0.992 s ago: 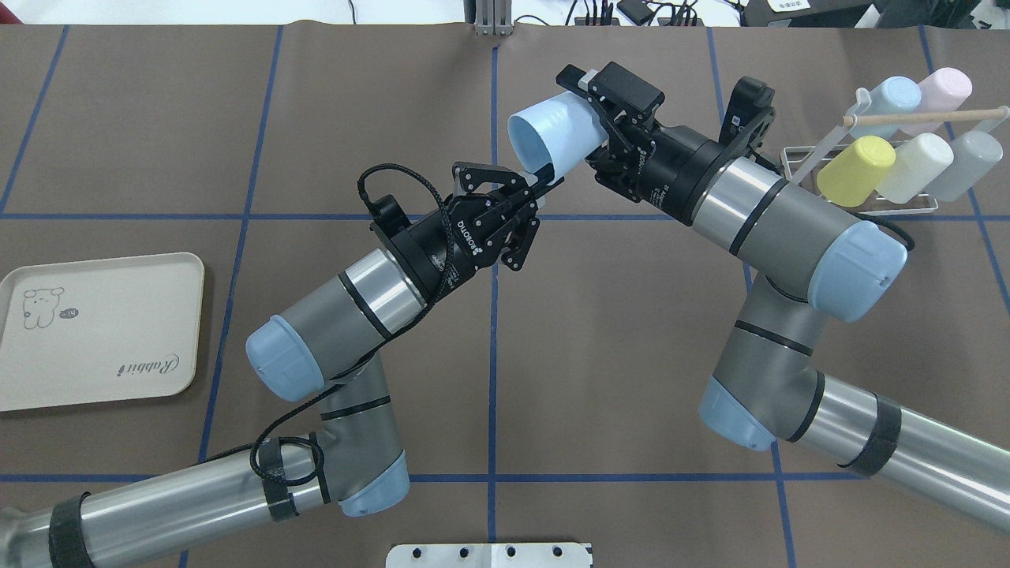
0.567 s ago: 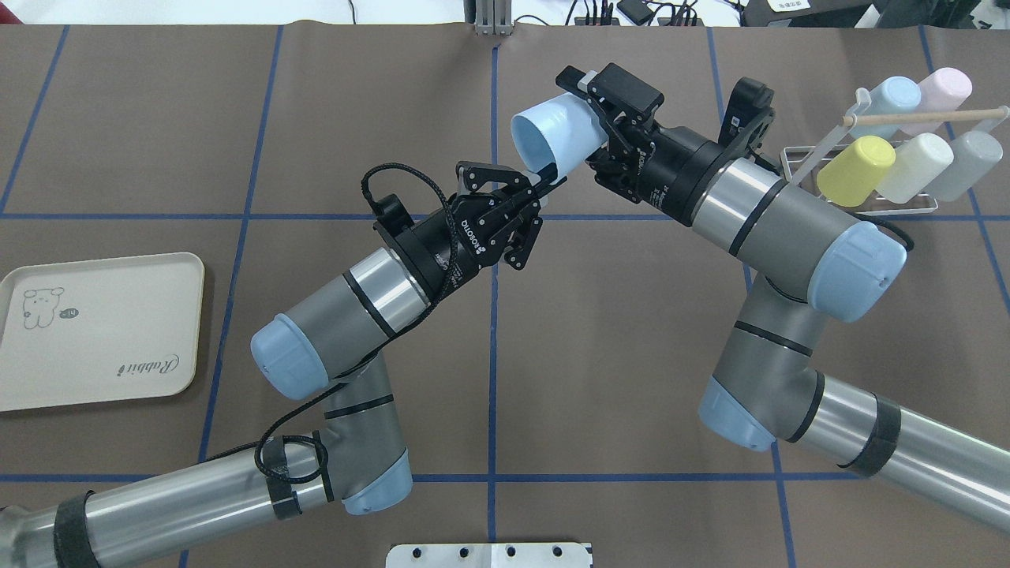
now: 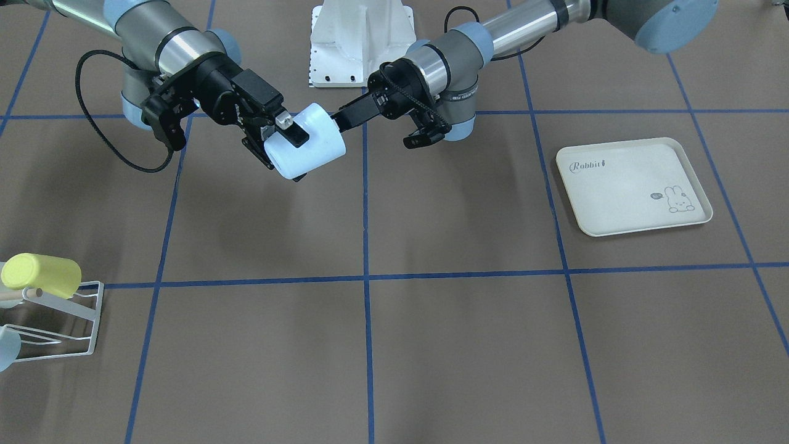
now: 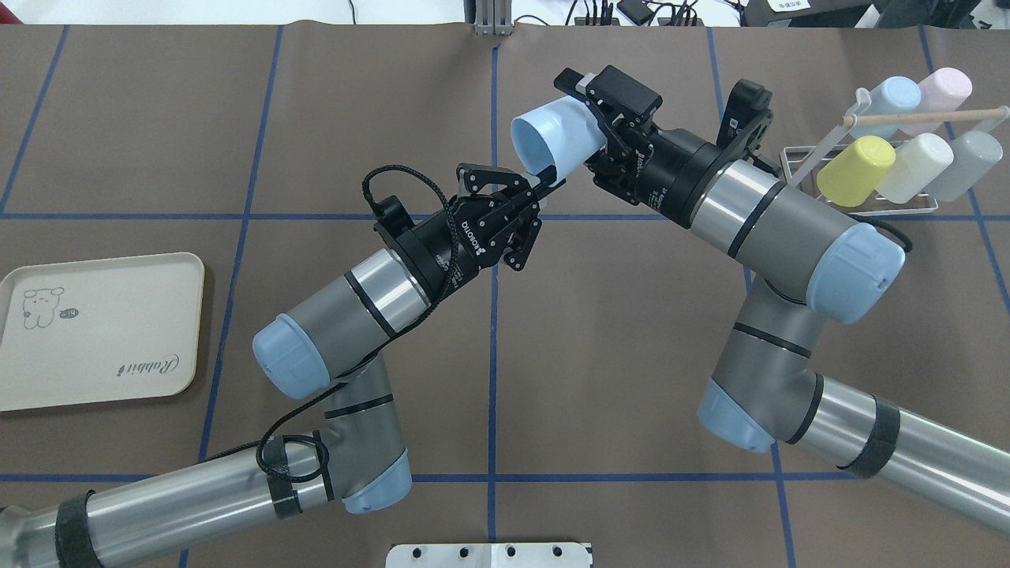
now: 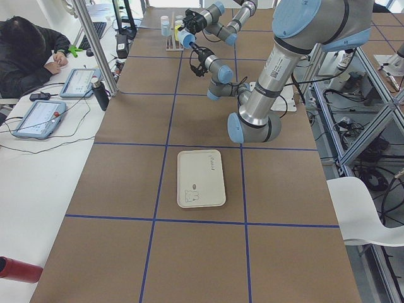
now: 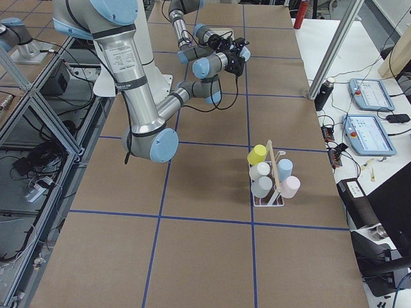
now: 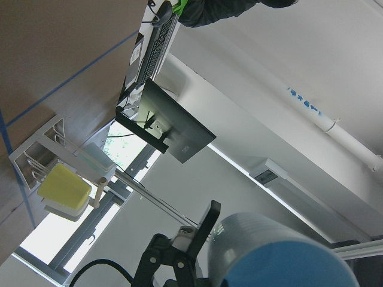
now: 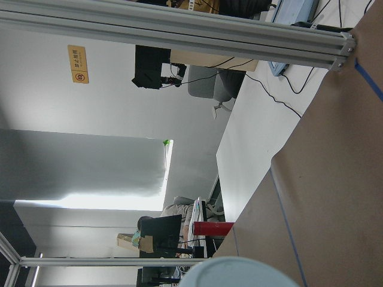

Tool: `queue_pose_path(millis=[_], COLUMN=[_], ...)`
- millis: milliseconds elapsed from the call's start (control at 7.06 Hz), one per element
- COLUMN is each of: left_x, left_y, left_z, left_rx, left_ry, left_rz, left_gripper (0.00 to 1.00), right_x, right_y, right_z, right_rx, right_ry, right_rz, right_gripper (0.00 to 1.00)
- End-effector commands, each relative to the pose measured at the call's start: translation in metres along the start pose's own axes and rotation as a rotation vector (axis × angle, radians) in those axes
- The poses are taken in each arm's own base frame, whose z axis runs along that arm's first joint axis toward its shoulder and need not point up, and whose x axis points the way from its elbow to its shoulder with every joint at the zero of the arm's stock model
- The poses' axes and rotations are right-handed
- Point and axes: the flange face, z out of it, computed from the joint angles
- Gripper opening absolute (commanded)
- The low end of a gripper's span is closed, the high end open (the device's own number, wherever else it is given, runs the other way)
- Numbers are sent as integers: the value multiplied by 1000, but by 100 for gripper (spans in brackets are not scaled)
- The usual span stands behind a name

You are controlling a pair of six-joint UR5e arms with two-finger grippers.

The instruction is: Transfer IKEA cup to right arm and place on rack

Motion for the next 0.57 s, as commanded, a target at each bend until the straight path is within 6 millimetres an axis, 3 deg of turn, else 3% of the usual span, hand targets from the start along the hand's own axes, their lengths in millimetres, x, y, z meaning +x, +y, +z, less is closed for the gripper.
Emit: queue_pose_path(millis=[0, 283, 425], left_x=[-1, -1, -1], left_y=[0, 2, 2], left_z=[0, 2, 2], left_rx=[0, -2, -3], left_ry=[-1, 0, 1], left_rz=[-1, -2, -2], left_gripper=[0, 0, 0], right_x=[1, 1, 1], right_y=[0, 0, 0], right_z=[0, 0, 0], right_rx=[-1, 0, -1], right_ry=[1, -2, -4], right_rz=[0, 1, 9], right_gripper=[100, 97, 54])
